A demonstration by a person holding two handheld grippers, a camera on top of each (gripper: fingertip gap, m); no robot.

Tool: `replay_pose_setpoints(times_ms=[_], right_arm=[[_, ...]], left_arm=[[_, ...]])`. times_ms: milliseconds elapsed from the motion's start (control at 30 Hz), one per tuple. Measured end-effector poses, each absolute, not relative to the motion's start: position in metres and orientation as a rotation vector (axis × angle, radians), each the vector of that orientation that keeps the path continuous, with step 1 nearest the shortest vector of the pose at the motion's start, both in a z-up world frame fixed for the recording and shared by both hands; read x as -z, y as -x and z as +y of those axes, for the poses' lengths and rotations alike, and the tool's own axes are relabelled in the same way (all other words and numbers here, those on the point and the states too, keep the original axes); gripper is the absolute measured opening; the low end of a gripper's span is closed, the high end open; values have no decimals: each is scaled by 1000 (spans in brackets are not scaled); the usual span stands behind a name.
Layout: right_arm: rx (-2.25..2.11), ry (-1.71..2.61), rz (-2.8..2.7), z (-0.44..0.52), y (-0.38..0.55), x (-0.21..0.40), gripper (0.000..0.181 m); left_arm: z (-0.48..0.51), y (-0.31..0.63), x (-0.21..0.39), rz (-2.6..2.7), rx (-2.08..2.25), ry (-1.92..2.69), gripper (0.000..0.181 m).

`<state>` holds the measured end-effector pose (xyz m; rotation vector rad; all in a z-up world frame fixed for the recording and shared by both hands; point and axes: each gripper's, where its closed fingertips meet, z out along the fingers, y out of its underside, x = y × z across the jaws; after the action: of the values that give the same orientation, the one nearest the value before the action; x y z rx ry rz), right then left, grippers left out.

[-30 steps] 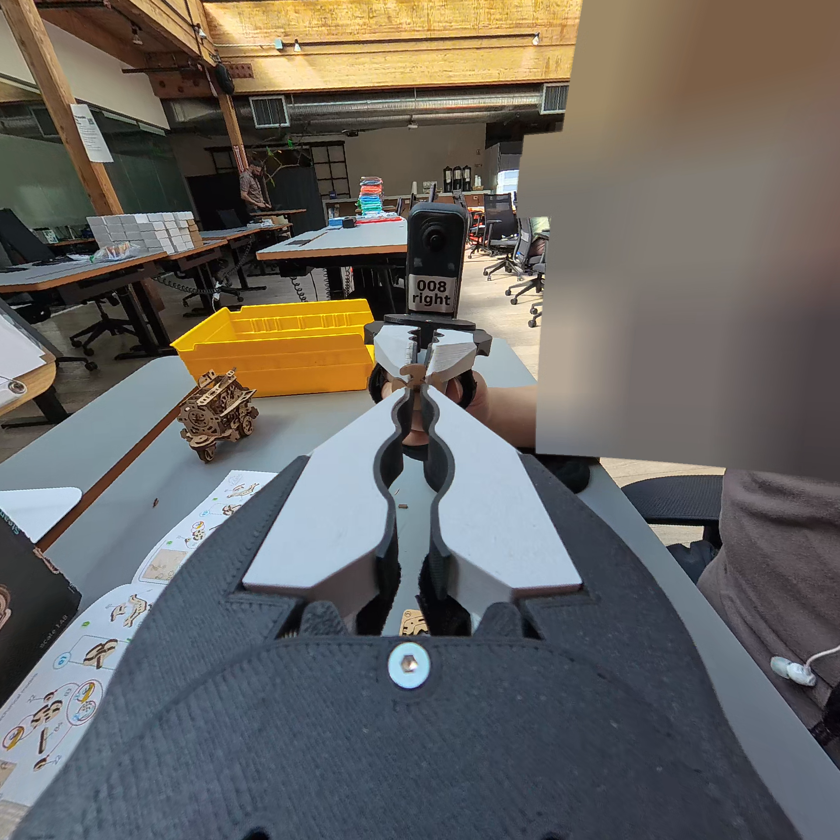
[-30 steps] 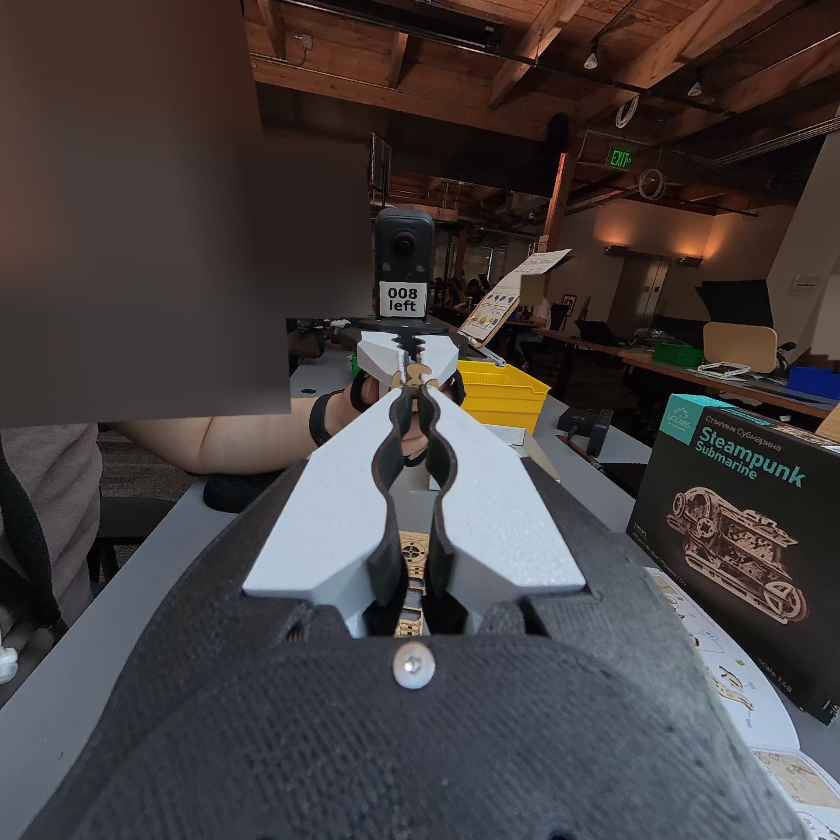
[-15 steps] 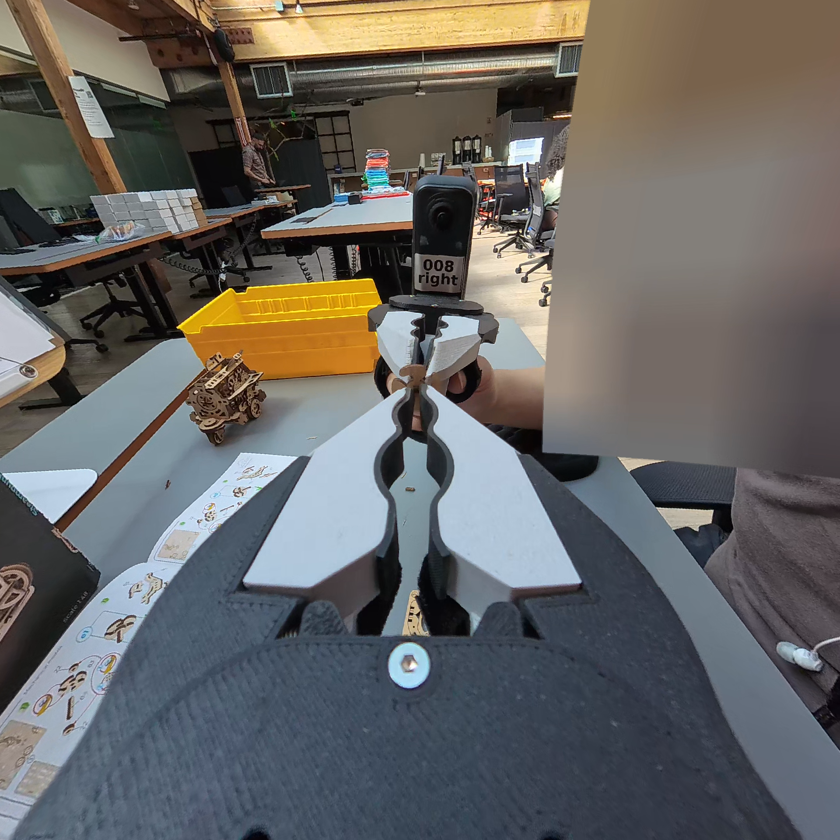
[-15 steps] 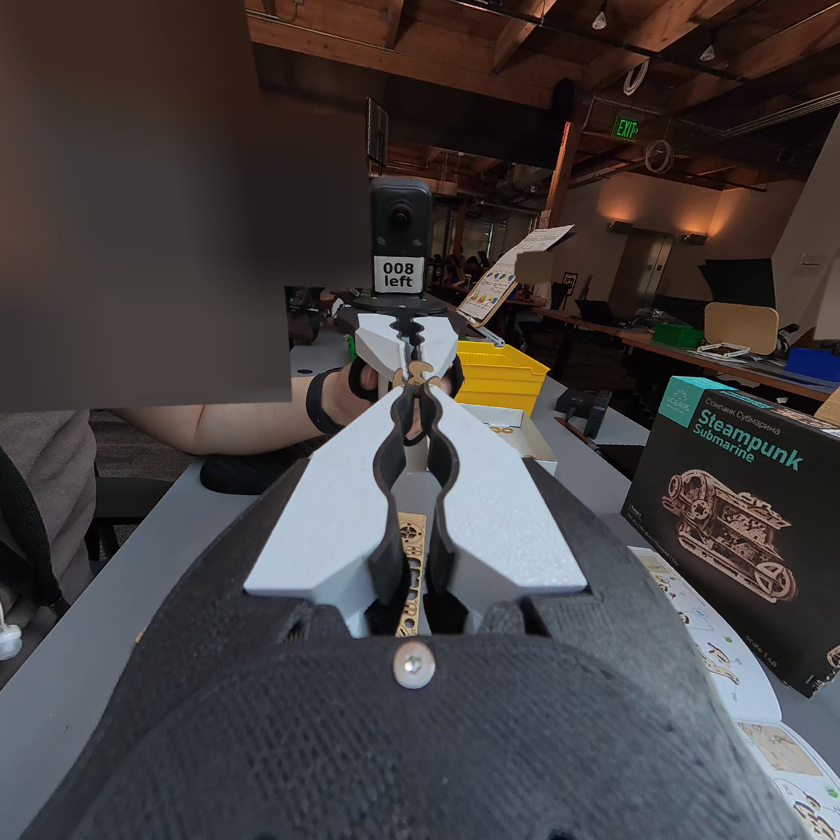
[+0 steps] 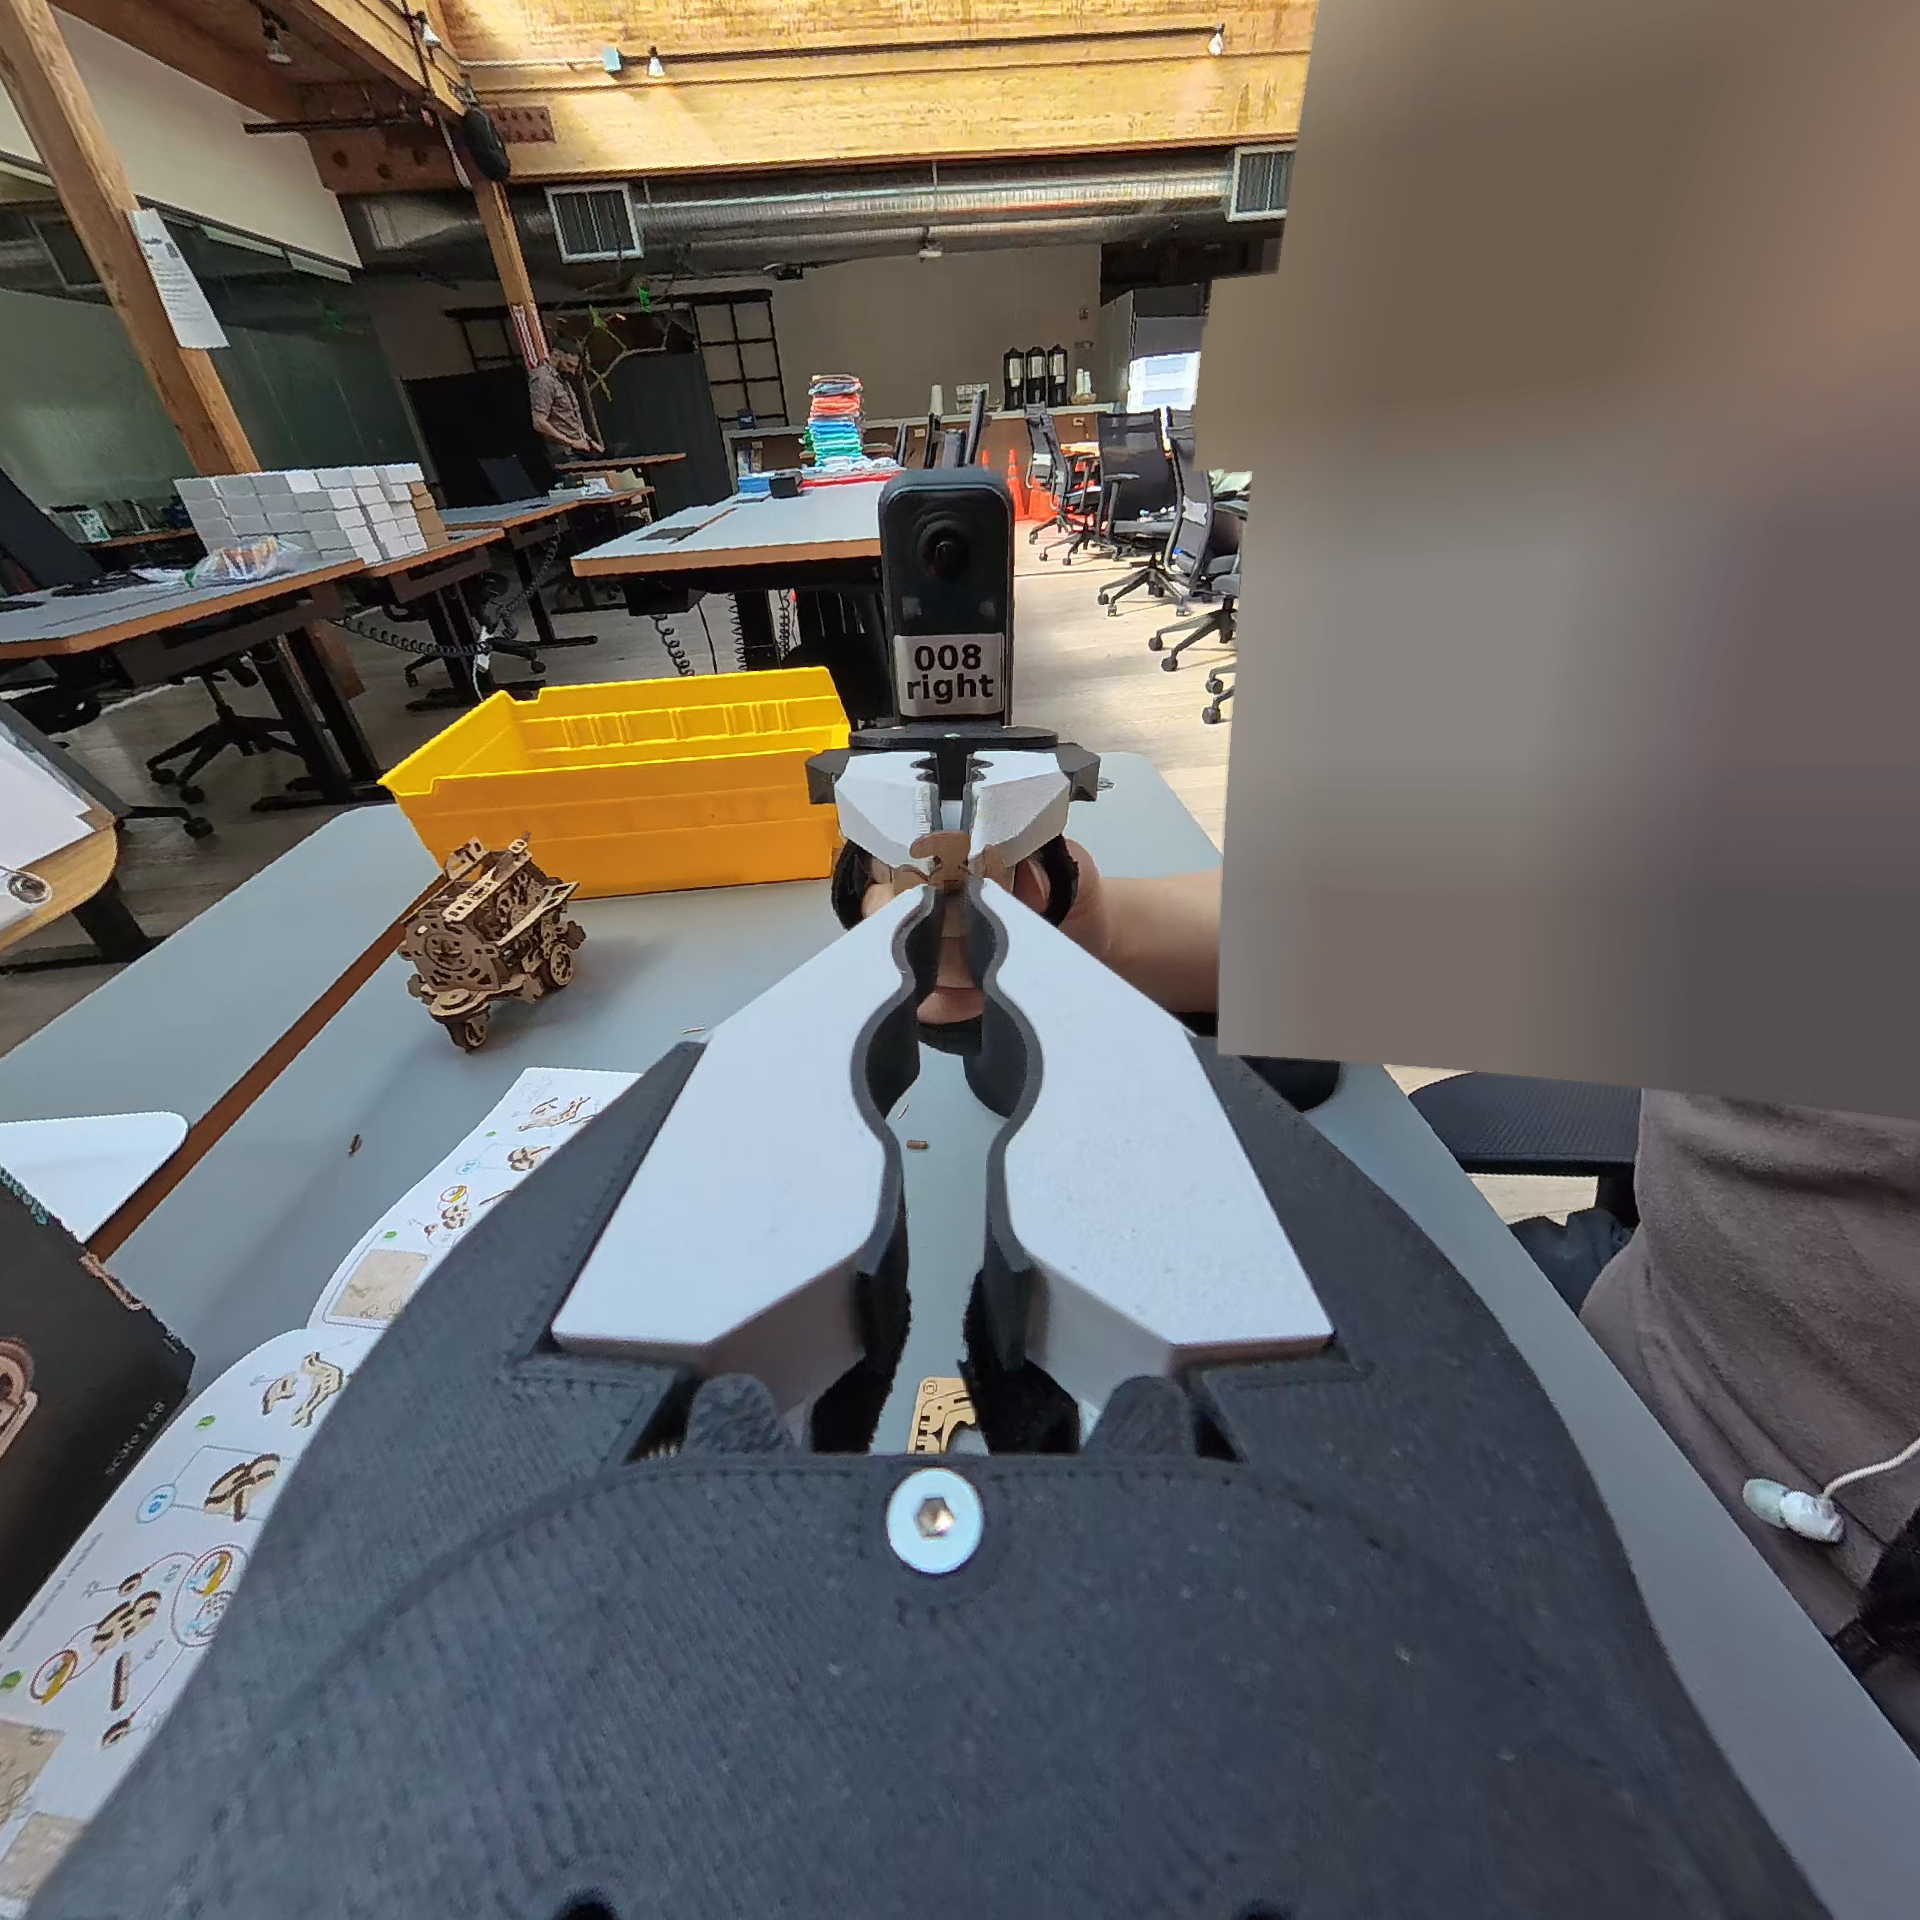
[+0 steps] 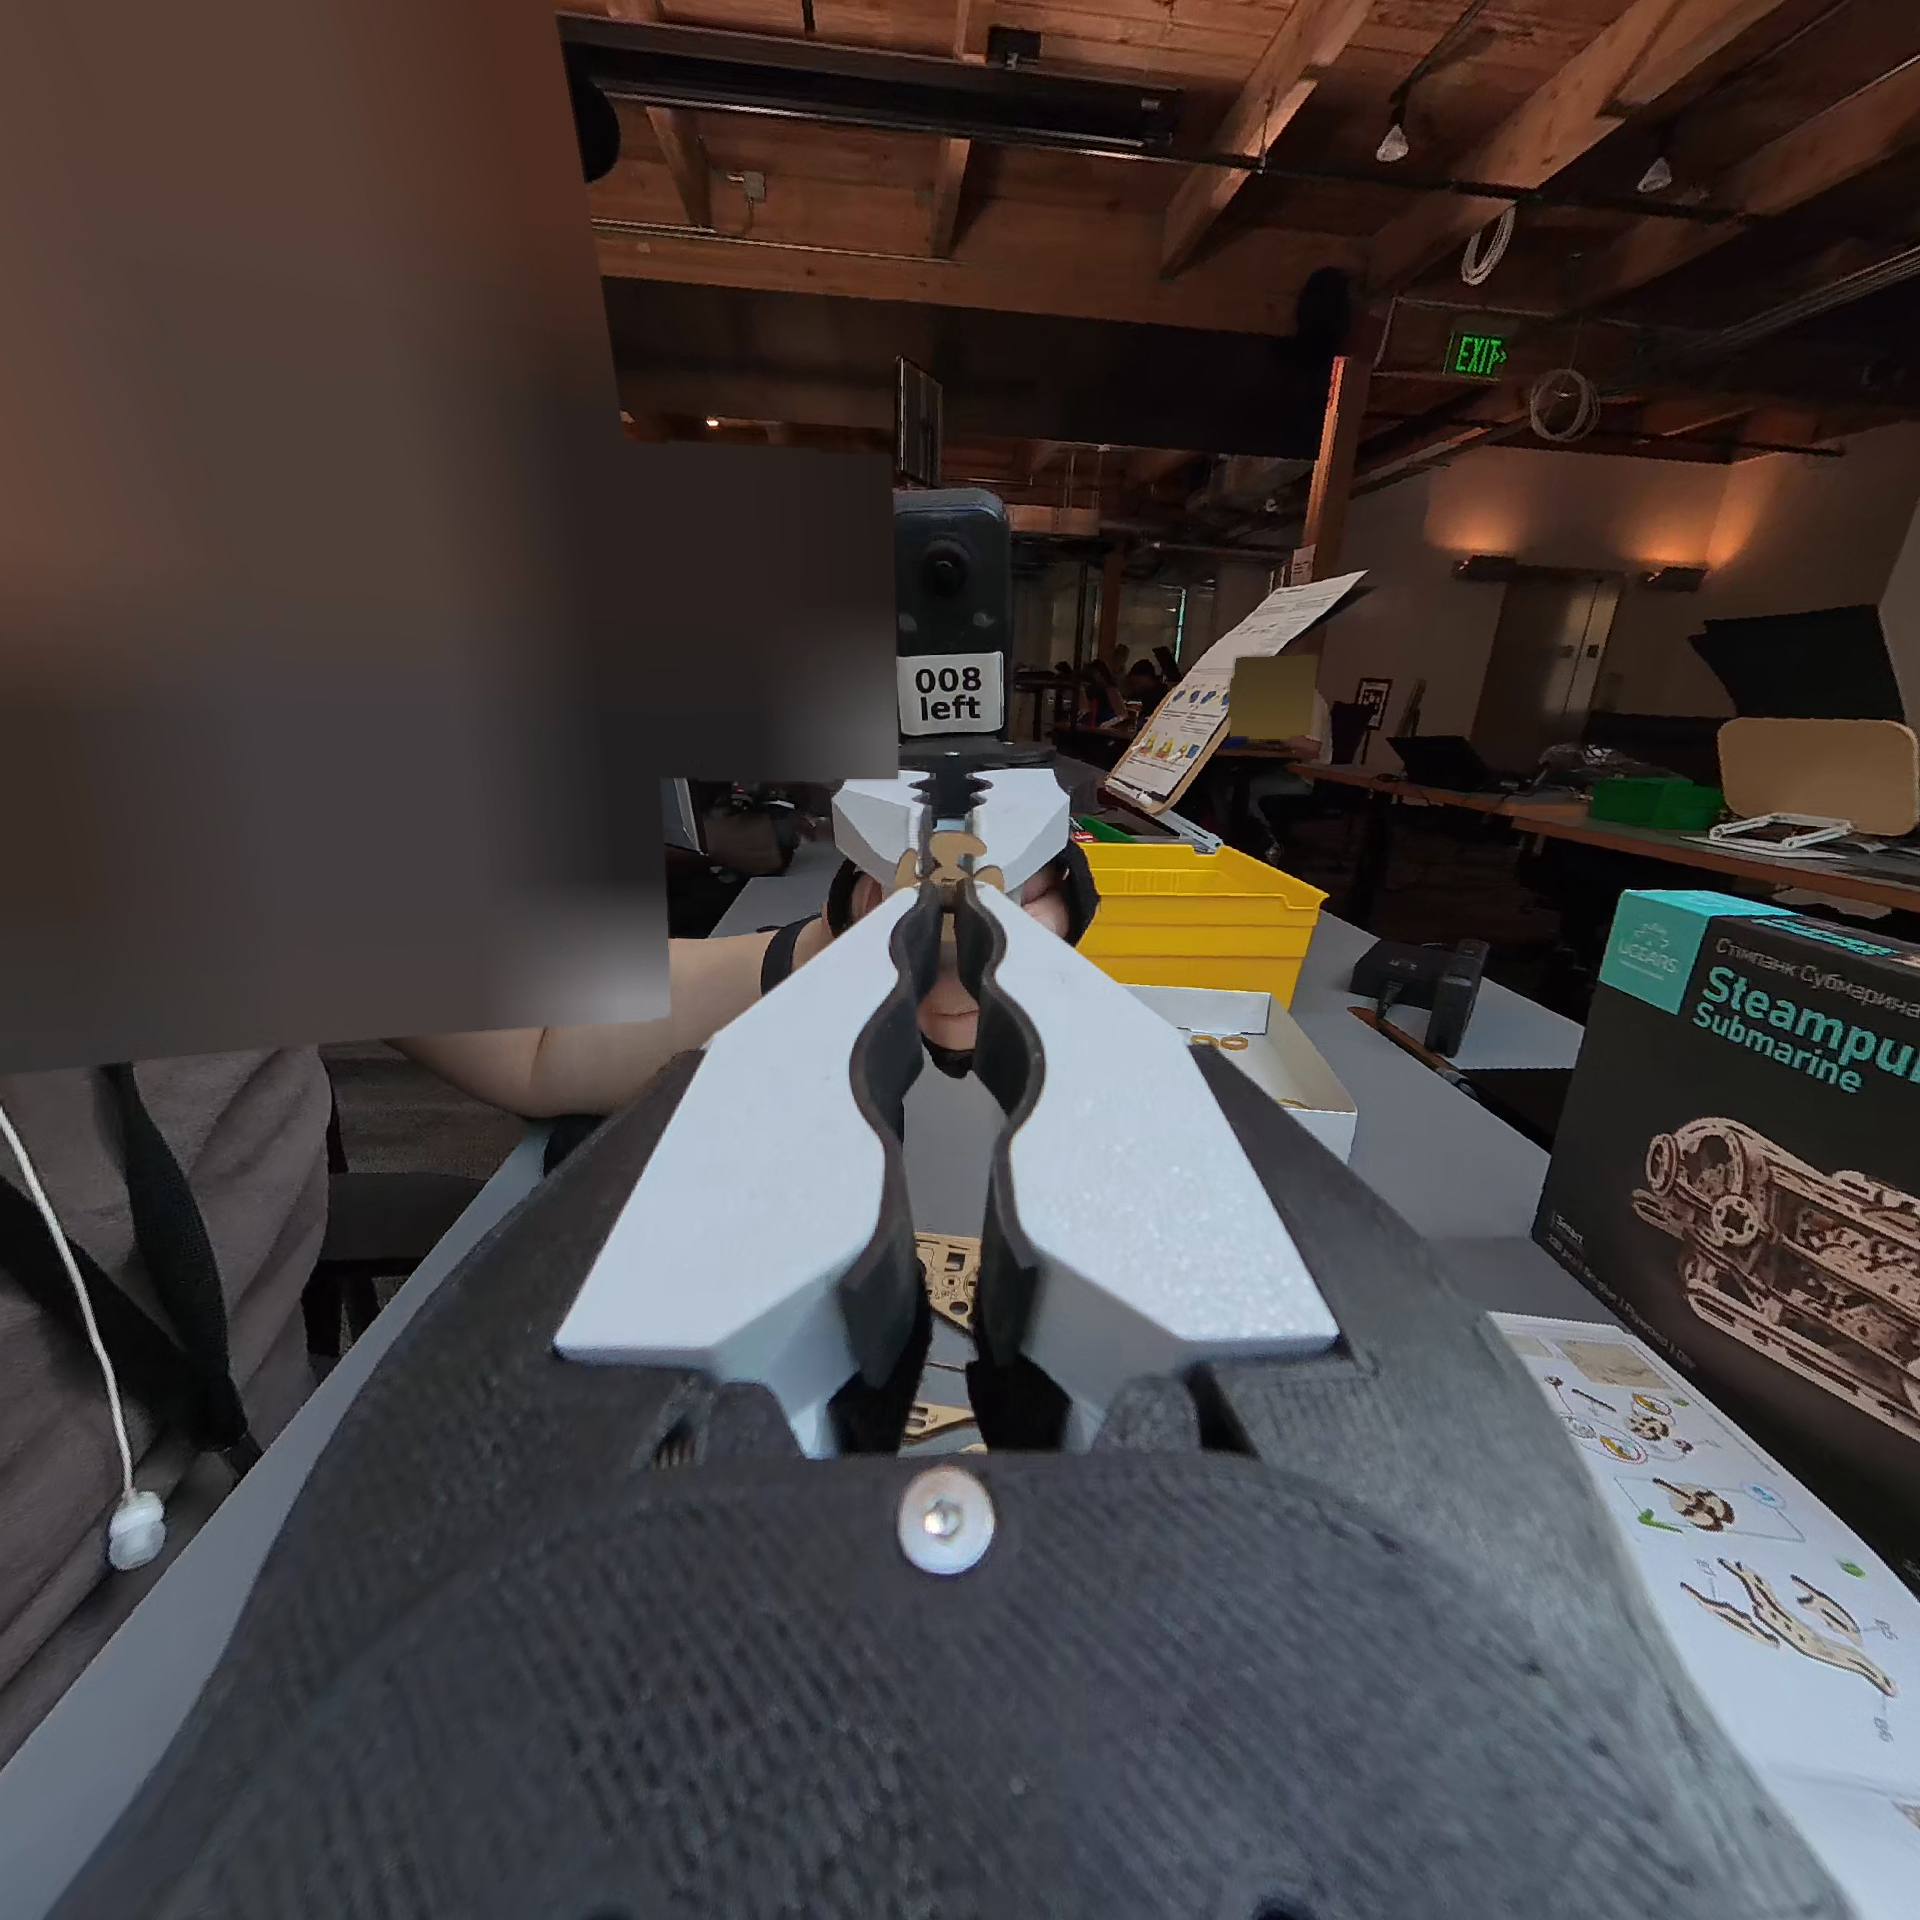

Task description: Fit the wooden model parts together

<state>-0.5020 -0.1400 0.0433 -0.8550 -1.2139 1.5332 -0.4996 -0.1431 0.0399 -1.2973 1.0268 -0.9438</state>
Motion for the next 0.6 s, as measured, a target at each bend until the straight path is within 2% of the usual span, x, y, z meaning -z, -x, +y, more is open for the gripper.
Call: replay_pose_setpoints(times_ms=[100,233,600], right_arm=[[-1573,846,-1190,-140,500,-46,2],[-1582,844,-1191,-141,500,-46,2],[-1549,851,-1207,-138,500,-44,2]], left_arm=[[-142,498,-41,1017,926,1290,14],[-144,499,-45,1012,906,1252,8],[-142,497,-38,1029,870,1275,5]])
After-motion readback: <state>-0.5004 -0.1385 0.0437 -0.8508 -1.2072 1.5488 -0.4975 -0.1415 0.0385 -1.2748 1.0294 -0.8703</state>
